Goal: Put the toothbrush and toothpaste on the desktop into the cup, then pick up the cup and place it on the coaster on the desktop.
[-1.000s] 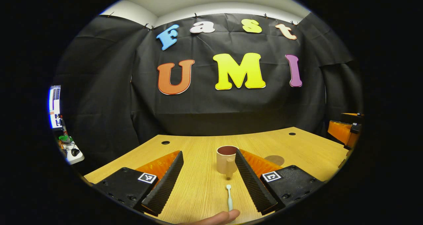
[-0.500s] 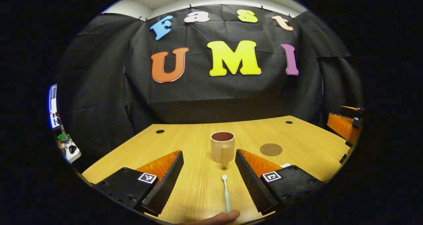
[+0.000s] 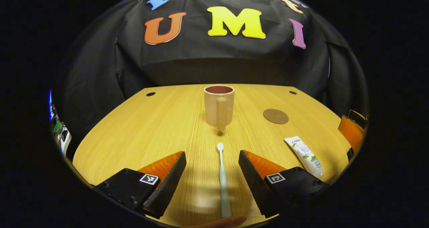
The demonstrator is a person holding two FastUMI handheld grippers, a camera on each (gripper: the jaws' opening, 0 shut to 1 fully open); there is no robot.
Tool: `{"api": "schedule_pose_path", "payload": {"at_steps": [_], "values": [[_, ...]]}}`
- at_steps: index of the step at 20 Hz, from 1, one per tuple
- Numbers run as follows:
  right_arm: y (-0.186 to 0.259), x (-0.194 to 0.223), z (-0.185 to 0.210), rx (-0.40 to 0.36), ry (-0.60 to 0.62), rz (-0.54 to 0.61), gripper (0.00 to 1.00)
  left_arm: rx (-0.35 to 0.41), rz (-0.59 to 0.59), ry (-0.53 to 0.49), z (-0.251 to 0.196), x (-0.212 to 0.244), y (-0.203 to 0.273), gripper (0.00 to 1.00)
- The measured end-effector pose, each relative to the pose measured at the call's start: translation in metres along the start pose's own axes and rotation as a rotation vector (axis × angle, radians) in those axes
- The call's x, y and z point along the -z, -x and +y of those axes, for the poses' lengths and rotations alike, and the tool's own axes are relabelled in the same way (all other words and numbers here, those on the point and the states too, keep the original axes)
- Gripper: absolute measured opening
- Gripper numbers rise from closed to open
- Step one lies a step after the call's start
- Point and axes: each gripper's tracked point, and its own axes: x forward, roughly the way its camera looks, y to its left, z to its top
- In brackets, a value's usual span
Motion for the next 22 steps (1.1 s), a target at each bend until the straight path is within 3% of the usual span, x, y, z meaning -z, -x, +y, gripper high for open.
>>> {"api": "schedule_pose_path", "payload": {"at_steps": [4,5,9,15,22], "values": [[-0.001,0.013,0.006,-0.022,-0.006,0.034,0.95,0.011,0.088,0.029,-0.005,0.014,-0.005,0.97],[0.0,0.014,0.006,-0.023,-0.001,0.036,0.95,0.013,0.108,0.021,-0.006,0.018,-0.006,0.89],[0.0,0.021,0.01,-0.033,0.024,0.041,0.95,0.001,0.133,-0.01,-0.006,0.019,-0.013,0.75],[0.002,0.026,0.016,-0.044,0.052,0.046,0.98,0.021,0.136,-0.024,-0.011,0.019,-0.014,0.38],[-0.006,0.041,0.024,-0.039,0.013,0.119,0.95,0.029,0.109,0.004,-0.008,0.015,-0.012,0.12]]}}
